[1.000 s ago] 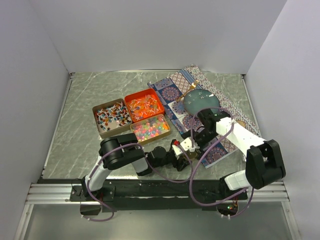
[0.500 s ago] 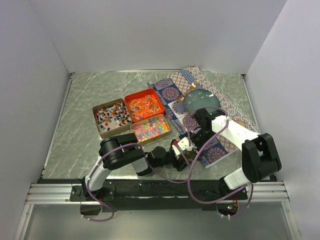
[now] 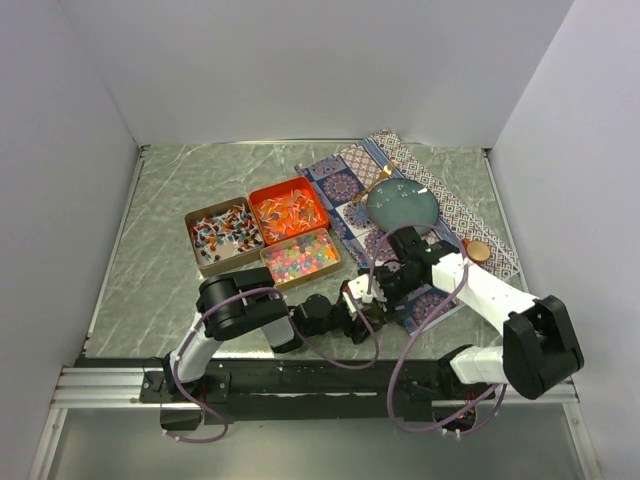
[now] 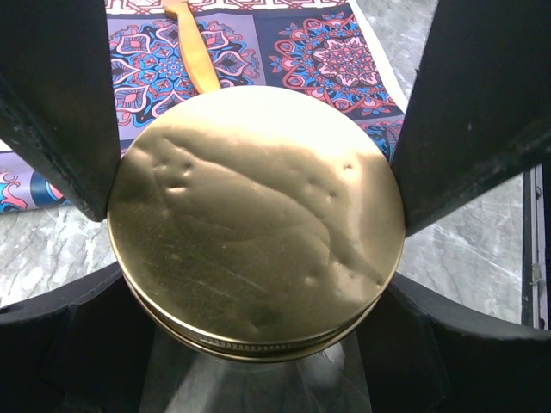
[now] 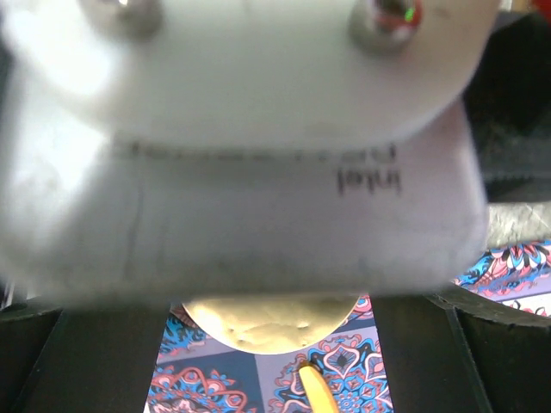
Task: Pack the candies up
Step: Screw the bottle lid onto the packing bottle.
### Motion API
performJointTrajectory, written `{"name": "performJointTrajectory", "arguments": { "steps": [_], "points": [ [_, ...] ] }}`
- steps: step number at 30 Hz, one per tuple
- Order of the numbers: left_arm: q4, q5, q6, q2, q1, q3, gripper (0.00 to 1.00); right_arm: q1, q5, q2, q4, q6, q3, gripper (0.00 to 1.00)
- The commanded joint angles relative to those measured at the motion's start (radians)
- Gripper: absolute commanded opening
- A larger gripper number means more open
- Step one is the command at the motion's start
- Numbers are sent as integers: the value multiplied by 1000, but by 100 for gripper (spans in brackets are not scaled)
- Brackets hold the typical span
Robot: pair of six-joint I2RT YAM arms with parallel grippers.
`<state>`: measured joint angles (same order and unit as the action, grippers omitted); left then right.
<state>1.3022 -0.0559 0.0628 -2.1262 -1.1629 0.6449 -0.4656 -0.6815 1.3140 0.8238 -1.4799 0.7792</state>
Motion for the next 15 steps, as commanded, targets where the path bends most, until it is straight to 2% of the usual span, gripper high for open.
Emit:
{"name": "performJointTrajectory", "arguments": {
  "steps": [1, 12, 15],
  "points": [
    [-486, 85, 81, -97, 0, -56, 1, -90, -16, 40, 3, 278, -103, 52],
    [-497, 102, 86, -97, -3, -56, 1, -105, 26, -18, -172, 538, -173, 49],
    [-497, 102, 88, -97, -3, -56, 1, -105, 23, -36, -161, 526, -176, 49]
  ]
}}
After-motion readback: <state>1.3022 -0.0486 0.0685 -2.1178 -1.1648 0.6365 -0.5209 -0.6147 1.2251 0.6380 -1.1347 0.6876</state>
